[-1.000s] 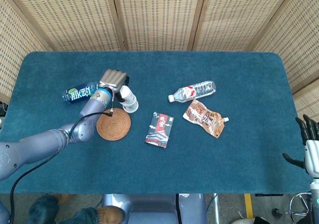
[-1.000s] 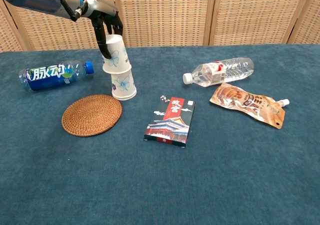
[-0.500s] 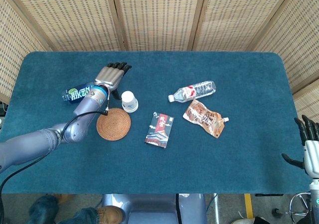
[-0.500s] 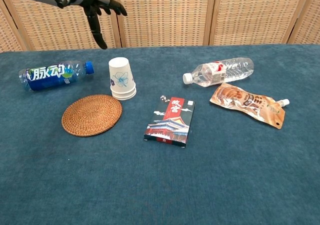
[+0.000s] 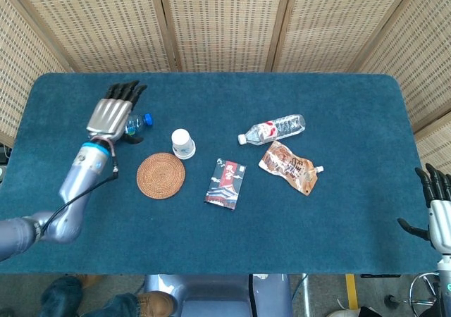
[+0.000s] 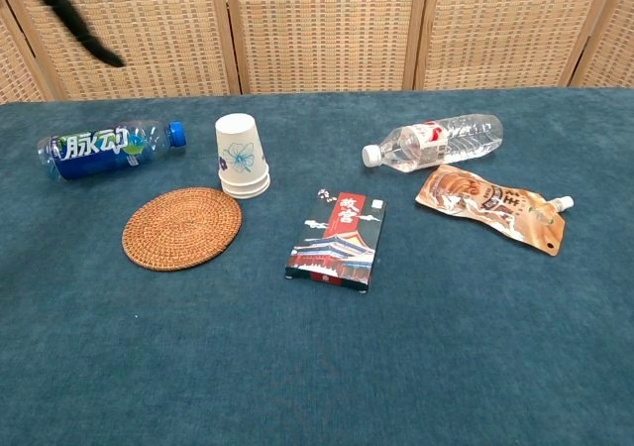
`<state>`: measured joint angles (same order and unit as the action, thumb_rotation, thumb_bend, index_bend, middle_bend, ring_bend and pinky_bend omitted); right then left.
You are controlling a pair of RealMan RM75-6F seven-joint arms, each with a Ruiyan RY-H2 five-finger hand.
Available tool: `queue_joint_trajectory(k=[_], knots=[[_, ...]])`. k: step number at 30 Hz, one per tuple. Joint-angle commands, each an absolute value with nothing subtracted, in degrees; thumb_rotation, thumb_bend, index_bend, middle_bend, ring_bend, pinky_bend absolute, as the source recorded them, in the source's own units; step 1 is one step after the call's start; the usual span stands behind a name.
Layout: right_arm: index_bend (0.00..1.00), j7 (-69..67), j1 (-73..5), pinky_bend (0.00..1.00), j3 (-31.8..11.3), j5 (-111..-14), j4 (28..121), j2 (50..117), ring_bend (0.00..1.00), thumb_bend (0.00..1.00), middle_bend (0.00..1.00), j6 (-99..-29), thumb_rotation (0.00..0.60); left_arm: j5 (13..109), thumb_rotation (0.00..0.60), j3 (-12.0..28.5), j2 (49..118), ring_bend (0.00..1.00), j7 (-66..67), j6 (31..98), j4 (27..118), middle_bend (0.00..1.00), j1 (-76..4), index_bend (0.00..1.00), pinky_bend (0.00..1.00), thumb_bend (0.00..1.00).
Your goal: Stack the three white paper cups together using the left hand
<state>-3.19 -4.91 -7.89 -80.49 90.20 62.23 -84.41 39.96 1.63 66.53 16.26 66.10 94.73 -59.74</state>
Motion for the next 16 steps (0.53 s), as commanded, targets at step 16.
queue_joint_trajectory(k=[16], knots=[[0.0,-3.0,-4.4,0.0,-7.1,-82.5,91.0,61.8,0.0,0.0,0.0,-85.6,0.6,72.7,0.6,-13.2,65.3,0.0,2.7,95.1,102.5,0.0,-22.1,0.0,0.0,0.0]])
